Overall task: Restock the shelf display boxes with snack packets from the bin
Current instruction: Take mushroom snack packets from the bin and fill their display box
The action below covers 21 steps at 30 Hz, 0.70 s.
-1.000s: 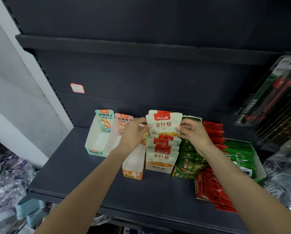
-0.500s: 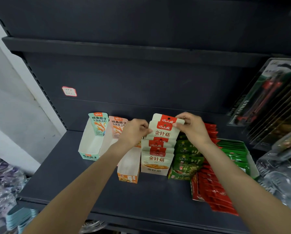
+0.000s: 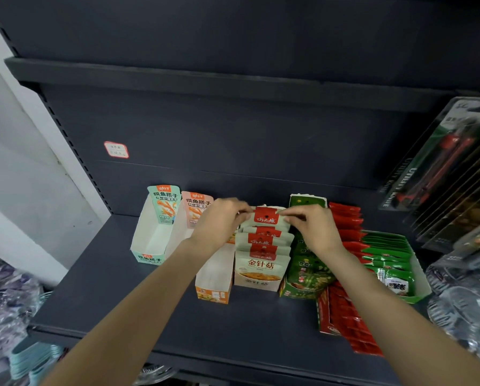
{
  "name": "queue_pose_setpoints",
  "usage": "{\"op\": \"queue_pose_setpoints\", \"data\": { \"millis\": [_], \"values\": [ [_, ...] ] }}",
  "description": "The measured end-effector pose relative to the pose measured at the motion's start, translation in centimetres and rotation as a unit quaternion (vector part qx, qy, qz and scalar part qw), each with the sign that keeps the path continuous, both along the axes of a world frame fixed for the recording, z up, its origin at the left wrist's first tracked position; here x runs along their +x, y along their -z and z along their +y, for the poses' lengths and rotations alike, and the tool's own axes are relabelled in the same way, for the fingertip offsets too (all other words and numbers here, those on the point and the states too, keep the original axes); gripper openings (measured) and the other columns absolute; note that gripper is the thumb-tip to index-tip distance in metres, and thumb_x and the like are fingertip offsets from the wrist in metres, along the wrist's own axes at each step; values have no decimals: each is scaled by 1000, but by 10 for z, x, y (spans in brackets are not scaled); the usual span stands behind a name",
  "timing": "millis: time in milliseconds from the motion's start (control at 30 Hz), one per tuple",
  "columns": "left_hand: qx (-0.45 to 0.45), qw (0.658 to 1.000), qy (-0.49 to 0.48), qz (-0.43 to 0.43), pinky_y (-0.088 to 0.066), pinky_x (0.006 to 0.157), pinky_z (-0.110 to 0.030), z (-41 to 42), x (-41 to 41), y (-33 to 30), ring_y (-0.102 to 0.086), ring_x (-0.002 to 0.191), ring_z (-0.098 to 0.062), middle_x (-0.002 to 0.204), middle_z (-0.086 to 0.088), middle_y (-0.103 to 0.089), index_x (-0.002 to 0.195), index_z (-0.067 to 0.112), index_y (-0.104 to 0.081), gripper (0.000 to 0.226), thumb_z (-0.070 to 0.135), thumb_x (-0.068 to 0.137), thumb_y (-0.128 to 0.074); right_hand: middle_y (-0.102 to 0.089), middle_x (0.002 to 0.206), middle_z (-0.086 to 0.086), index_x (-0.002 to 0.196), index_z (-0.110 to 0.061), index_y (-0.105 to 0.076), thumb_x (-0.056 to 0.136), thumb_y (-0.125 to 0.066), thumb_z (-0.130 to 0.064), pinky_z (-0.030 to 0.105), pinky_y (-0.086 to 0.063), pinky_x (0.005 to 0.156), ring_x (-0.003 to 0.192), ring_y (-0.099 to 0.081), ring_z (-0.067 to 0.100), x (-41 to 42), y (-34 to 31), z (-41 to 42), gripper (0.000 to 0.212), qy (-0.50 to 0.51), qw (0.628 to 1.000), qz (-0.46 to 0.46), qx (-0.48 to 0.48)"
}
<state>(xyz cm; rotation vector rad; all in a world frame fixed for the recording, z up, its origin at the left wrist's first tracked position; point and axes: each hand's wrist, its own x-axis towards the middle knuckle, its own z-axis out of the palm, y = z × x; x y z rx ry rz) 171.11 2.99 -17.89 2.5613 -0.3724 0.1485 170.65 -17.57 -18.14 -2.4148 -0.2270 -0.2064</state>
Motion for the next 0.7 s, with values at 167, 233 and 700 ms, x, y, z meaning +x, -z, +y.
{"op": "queue_pose_setpoints", "data": {
  "millis": [167,233,700],
  "values": [
    [-33,999,-20,20,-50,82,-24,5,2,2,-61,96,-16,110,-4,-65,108,14,-65,18,18,93,-56,-70,103,-2,108,-18,-69,88,-63,-13,17,-47,78,93,-62,6,3,-1,5,21,-4,1000,13,-2],
    [-65,997,-17,32,-49,79,-22,8,1,0,-60,92,-12,105,-3,-67,102,12,-65,14,17,92,-58,-69,100,-4,106,-18,-69,88,-64,-16,18,-47,76,90,-61,6,2,0,6,19,-1,1000,7,-13],
    [-88,993,-36,67,-52,78,-26,3,0,0,-60,90,-12,108,-3,-67,106,14,-64,18,19,90,-61,-69,108,1,112,-16,-68,88,-65,-18,21,-50,82,94,-63,10,-10,-4,8,25,15,999,36,-12]
  ]
}}
